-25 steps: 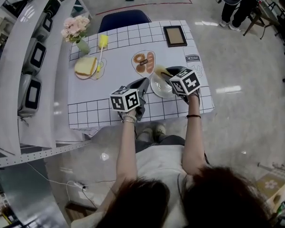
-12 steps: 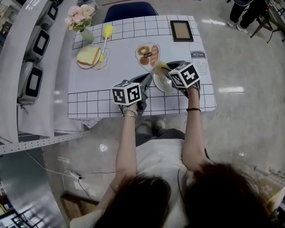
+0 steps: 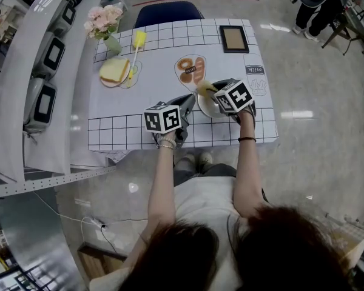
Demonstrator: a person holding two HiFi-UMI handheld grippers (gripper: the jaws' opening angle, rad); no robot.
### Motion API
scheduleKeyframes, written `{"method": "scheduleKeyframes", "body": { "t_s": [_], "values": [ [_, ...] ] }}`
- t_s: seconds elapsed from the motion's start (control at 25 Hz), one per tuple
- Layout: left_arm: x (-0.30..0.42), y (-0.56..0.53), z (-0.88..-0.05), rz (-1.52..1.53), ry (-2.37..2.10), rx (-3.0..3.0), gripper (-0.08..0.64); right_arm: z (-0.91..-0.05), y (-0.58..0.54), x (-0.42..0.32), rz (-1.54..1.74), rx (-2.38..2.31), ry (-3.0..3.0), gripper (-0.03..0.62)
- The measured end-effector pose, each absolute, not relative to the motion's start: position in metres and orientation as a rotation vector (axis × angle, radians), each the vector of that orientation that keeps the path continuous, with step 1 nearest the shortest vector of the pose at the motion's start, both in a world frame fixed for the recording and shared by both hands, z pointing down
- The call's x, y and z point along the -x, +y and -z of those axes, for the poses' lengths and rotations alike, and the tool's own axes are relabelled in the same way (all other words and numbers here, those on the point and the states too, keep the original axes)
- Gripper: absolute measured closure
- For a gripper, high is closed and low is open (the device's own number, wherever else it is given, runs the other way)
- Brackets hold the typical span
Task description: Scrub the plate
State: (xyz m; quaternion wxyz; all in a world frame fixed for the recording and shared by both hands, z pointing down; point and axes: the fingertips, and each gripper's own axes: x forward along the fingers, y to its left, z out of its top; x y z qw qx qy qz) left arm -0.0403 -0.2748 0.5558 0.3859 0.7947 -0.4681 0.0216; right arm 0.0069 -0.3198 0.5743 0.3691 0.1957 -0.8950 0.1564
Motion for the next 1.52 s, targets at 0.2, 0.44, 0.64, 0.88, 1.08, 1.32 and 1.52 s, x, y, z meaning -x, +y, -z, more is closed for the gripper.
{"method": "scheduleKeyframes", "body": {
  "t_s": [0.2,0.44,0.64,0.88,1.08,1.32,1.52],
  "values": [
    [0.041,-0.275,-0.557,-0.052,-1.184,-2.025,0.549,-0.575,-0.319,-0.006,-0.404,-0.503,-2.296,0.512],
    [0.04,-0.274,-0.558,-0.042,-1.169,-2.02,0.549,-0.575,-0.321,-0.006,-0.414,-0.519,-2.305,0.512],
    [0.037,-0.275,-0.556,-0.038,-1.154,-2.027,0.549,-0.573,-0.326,-0.012,-0.404,-0.578,-2.297,0.512],
    [0.037,-0.277,-0.556,-0.038,-1.149,-2.032,0.549,-0.573,-0.332,-0.017,-0.401,-0.624,-2.293,0.512],
    [0.032,-0.277,-0.555,-0.049,-1.127,-2.045,0.549,-0.572,-0.335,-0.023,-0.405,-0.666,-2.284,0.512],
    [0.031,-0.28,-0.554,-0.052,-1.105,-2.058,0.549,-0.573,-0.337,-0.034,-0.415,-0.717,-2.264,0.512],
    [0.024,-0.282,-0.553,-0.069,-1.068,-2.075,0.549,-0.573,-0.339,-0.042,-0.434,-0.762,-2.253,0.512]
  ]
}}
